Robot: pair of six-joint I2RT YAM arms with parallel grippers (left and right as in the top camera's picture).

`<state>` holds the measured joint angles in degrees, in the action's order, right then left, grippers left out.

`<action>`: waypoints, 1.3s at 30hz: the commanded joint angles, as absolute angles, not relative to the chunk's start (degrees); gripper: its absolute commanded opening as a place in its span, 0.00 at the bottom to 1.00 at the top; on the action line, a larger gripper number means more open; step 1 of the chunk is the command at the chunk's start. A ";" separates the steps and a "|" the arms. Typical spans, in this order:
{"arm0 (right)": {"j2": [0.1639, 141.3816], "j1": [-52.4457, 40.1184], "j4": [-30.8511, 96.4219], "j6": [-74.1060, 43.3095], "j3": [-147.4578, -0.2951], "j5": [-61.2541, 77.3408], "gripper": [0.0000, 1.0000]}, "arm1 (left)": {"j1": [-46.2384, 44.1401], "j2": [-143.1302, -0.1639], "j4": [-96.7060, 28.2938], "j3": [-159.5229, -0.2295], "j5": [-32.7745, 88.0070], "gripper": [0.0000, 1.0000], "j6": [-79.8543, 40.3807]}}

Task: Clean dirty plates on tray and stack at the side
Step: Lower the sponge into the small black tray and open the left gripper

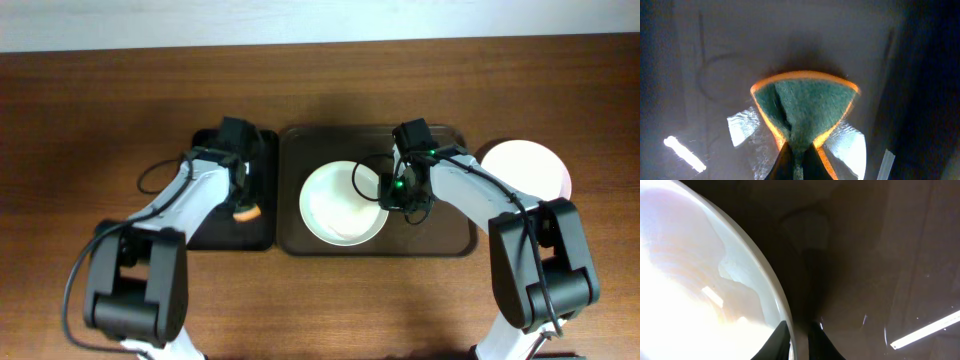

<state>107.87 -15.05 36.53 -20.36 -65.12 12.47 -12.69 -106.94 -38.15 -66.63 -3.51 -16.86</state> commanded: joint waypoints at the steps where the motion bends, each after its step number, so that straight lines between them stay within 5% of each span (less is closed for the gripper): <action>1: 108.49 -14.98 36.71 -20.21 -64.66 11.77 0.15 | -12.69 -109.62 -37.58 -65.63 -4.29 0.00 -12.84; 2: 108.49 -14.98 36.69 -20.21 -64.66 11.77 0.16 | -12.82 -109.60 -37.54 -65.65 -4.32 0.01 -9.76; 7: 108.49 -14.98 36.71 -20.21 -64.66 11.77 0.16 | -12.95 -109.58 -37.28 -65.82 -4.36 0.42 -4.45; 19: 108.49 -14.98 36.91 -20.21 -64.66 11.77 0.16 | -12.95 -109.71 -28.34 -65.82 -4.34 0.60 -4.47; 20: 108.49 -14.98 36.97 -20.21 -64.66 11.77 0.16 | -12.95 -109.71 -27.83 -65.82 -4.27 0.53 -4.47; 21: 108.49 -14.98 37.08 -20.21 -64.66 11.77 0.16 | -13.02 -109.71 -27.68 -65.82 -3.81 0.25 -4.45; 24: 108.49 -14.98 37.15 -20.21 -64.66 11.77 0.16 | -13.06 -109.71 -27.94 -65.82 -1.26 0.00 -4.45; 32: 108.49 -14.98 37.32 -20.21 -64.66 11.77 0.16 | -12.14 -108.60 -29.91 -67.90 -1.28 0.01 -5.19; 35: 108.49 -14.98 37.32 -20.21 -64.66 11.77 0.16 | -11.35 -107.44 -32.84 -69.76 -1.23 0.63 -6.83; 39: 108.49 -14.98 37.32 -20.21 -64.66 11.77 0.16 | -11.57 -107.28 -40.01 -69.41 1.30 0.59 -6.79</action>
